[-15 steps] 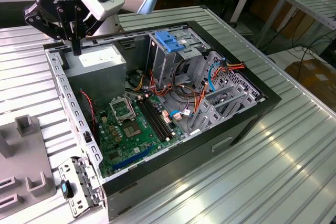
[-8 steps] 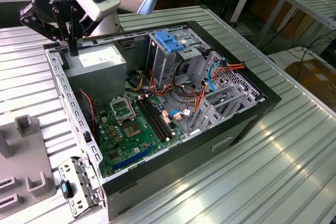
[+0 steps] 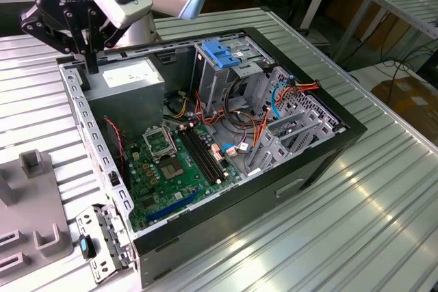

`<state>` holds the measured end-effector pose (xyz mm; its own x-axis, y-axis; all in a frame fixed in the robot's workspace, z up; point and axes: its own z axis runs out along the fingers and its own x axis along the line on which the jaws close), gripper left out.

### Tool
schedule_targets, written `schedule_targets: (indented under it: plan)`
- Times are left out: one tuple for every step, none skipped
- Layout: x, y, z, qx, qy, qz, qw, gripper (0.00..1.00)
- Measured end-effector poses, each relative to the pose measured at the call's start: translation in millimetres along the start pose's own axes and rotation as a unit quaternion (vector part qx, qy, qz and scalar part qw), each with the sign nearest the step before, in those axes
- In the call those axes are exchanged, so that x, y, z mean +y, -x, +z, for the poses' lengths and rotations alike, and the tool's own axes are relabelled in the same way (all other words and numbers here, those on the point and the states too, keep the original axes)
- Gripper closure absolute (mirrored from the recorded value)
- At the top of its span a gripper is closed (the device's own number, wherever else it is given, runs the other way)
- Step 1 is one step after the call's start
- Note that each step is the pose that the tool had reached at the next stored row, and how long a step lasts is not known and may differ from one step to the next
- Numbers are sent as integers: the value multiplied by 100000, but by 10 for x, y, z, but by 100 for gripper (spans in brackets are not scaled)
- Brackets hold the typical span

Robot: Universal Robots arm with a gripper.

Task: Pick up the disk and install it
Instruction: 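Reach for the disk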

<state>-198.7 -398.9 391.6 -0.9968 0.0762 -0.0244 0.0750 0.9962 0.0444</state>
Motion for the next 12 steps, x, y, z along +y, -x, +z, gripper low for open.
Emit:
schedule_targets:
  plan:
    - [-1, -7, 0, -1, -1, 2, 100000, 89]
    - [-1, -13, 0, -2, 1, 3, 100000, 89]
    - [-2, -22, 0, 1, -2, 5, 100000, 89]
    - [-2, -31, 0, 0, 0, 3, 100000, 89]
    - [-3, -36, 0, 2, -2, 3, 100000, 89]
    - [-3, -42, 0, 3, -5, 4, 100000, 89]
    - [-4, -49, 0, 2, -4, 4, 100000, 89]
    - [-4, -54, 0, -2, 0, 4, 100000, 89]
    - [-5, -60, 0, -1, -2, 3, 100000, 89]
    - [-5, -66, 0, -1, -1, 3, 100000, 89]
    - [-6, -72, 0, -2, 0, 2, 100000, 89]
    - [-6, -79, 0, 1, 0, 3, 100000, 89]
